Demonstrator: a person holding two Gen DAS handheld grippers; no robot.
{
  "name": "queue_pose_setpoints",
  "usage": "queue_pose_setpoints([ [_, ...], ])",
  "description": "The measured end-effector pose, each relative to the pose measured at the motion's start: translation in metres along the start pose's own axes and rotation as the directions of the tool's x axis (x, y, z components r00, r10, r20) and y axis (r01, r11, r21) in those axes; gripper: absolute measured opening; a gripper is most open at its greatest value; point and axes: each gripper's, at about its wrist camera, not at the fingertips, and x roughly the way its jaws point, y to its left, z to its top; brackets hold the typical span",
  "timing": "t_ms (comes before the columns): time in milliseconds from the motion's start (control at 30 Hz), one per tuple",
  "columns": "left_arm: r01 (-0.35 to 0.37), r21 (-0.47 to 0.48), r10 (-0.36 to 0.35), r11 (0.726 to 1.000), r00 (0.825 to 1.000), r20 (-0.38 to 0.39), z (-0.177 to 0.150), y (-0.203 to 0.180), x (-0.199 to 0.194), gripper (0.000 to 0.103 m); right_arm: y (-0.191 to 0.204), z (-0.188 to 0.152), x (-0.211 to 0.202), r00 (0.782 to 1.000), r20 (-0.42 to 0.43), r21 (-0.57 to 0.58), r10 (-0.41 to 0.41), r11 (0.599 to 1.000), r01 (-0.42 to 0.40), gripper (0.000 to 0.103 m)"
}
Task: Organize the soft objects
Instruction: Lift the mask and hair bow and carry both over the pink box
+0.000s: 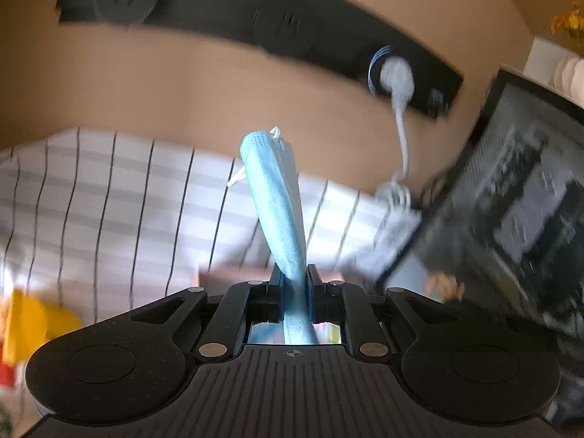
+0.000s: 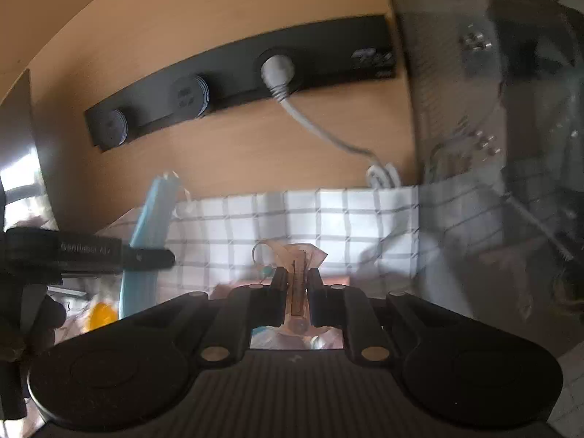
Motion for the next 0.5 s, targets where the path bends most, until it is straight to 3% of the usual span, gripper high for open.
queue_pose_setpoints([
  [33,-0.006,0.011,0.006,1.0,0.999,0.048,-0.001,-0.003,0.005,0.014,-0.002,-0.003,0.004,1.0,0.018,-0.003,-0.013,1.0,0.013,0.011],
  [100,-0.017,0.036,0.015,0.999,0.998,0.062,-0.004,-0.009,0.019,0.014,-0.005,-0.008,0.015,1.0,0.021,0.002,-0.017,1.0,0.017,0.012],
  [267,-0.04,0.045,0.046,0.998,0.989,-0.139,-0.021,-0.008,0.066,0.014,-0.001,-0.022,0.05,0.998,-0.059,-0.009,0.028,1.0,-0.028,0.012],
  [500,-0.066,0.113,0.098,0.991,0.945,-0.311,-0.042,0.0,0.1,0.02,0.002,-0.056,0.089,0.97,-0.237,-0.04,0.057,0.997,-0.069,0.012],
])
